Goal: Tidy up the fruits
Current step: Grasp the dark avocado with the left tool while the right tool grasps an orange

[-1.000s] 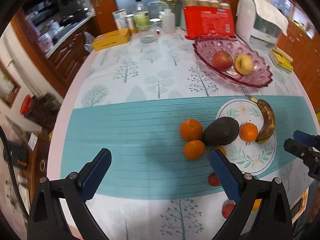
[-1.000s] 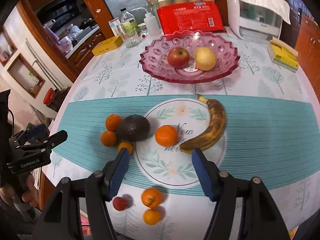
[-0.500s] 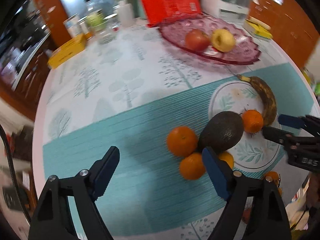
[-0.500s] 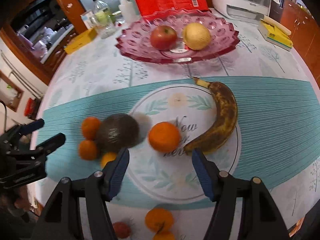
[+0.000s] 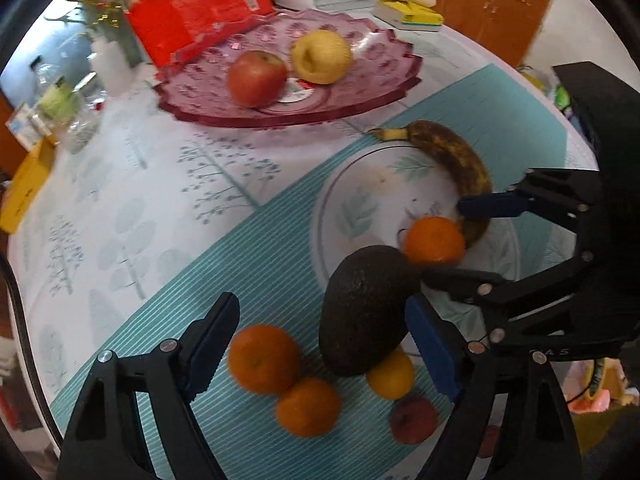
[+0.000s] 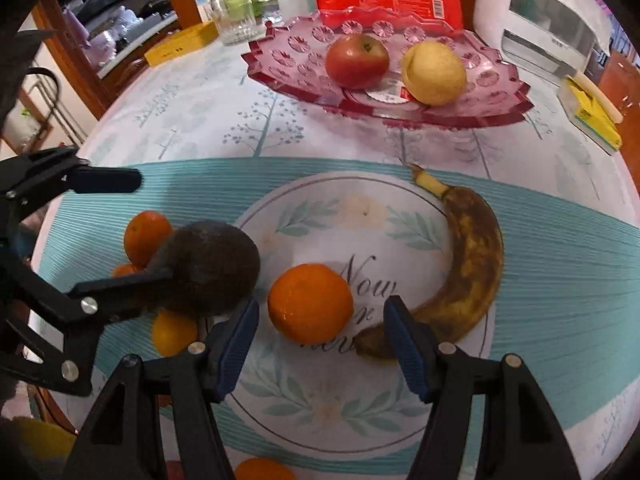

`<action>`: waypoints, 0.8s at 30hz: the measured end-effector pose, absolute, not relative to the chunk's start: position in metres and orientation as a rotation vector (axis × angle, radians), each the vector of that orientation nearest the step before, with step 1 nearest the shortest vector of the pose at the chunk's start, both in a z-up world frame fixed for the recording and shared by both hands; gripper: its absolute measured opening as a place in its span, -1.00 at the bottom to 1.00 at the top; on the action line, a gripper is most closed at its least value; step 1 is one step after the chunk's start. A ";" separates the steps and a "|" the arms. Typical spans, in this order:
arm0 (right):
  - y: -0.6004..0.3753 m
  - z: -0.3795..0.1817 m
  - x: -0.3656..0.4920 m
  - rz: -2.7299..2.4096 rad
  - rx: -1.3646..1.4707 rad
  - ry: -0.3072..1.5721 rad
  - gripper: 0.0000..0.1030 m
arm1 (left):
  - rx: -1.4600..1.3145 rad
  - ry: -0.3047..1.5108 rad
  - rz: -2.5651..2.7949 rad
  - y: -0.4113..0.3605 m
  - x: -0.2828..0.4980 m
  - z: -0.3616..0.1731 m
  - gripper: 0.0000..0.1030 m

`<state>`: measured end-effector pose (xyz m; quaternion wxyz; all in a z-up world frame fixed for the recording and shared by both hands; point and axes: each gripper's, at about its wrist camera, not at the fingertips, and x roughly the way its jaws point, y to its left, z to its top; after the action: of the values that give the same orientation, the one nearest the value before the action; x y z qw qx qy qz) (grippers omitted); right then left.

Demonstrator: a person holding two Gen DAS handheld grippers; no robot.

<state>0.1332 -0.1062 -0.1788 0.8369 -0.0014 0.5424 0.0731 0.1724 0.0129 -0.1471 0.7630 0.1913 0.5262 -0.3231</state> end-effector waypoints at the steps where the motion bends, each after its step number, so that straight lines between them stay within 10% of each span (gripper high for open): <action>1: -0.108 -0.180 0.135 0.169 0.005 1.151 0.26 | 0.417 1.158 -0.728 0.009 0.174 -0.149 0.64; 12: -0.118 -0.186 0.144 0.334 0.043 1.201 -0.13 | 0.494 1.267 -0.773 -0.015 0.175 -0.182 0.49; 14: -0.116 -0.185 0.142 0.335 0.021 1.195 -0.12 | 0.500 1.287 -0.760 -0.016 0.175 -0.188 0.17; 24: -0.105 -0.194 0.144 0.362 0.014 1.232 -0.13 | 0.476 1.315 -0.695 -0.010 0.171 -0.192 0.12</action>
<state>0.1444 -0.1045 -0.1941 0.8010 0.0063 0.5744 0.1686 0.1713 -0.0097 -0.1922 0.7104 0.2144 0.5926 -0.3133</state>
